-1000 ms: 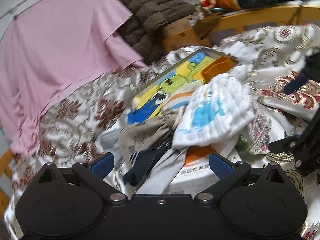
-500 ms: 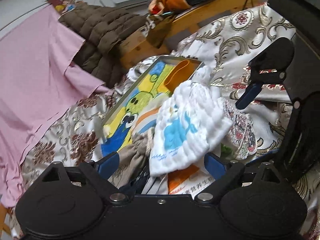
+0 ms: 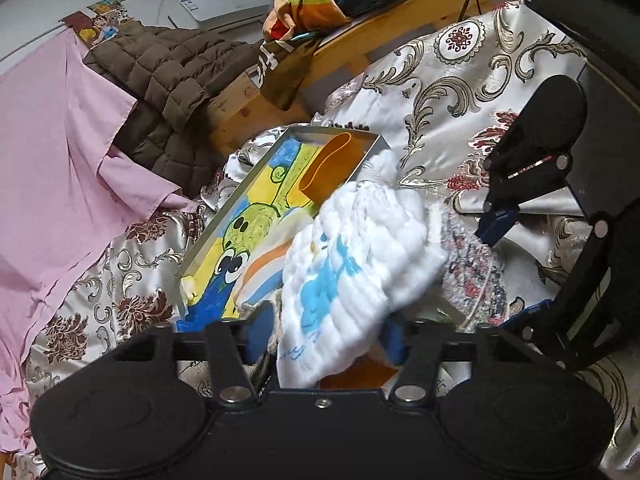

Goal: Organize soft objects
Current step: 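Grasp the white towel with the left tool while the right tool grasps the patterned sponge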

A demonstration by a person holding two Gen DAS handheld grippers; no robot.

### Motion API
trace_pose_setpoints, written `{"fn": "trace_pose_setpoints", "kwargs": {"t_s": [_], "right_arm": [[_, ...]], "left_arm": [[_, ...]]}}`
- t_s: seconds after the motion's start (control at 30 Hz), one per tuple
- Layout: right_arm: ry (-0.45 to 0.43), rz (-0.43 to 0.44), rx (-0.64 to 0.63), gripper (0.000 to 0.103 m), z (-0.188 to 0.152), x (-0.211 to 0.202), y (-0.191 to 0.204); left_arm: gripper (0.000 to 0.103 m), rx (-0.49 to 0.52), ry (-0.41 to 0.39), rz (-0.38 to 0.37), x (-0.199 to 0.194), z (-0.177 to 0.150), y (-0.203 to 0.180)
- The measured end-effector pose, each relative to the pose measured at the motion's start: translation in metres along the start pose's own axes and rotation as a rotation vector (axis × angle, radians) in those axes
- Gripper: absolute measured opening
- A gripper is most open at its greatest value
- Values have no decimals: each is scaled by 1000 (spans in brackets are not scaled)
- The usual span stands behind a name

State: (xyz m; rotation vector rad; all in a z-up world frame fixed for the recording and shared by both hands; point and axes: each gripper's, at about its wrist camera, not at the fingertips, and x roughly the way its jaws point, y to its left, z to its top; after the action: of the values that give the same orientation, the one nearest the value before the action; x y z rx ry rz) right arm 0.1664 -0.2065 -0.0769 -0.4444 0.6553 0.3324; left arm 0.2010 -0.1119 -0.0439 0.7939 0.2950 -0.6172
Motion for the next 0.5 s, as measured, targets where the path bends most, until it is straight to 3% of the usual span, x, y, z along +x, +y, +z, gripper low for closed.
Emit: {"fn": "trace_pose_setpoints", "kwargs": {"t_s": [0.2,0.33,0.5], "right_arm": [[9,11,35,59,0,-4,-5],[8,17,73,59,0,-11,-9],[-4,17,103,59,1,-20,-13]], "left_arm": [[21,-64,18,-19,2,0,9],[18,-155,29,-30,1,-1,17],[15,-357,42,-51,-2,-3,38]]}}
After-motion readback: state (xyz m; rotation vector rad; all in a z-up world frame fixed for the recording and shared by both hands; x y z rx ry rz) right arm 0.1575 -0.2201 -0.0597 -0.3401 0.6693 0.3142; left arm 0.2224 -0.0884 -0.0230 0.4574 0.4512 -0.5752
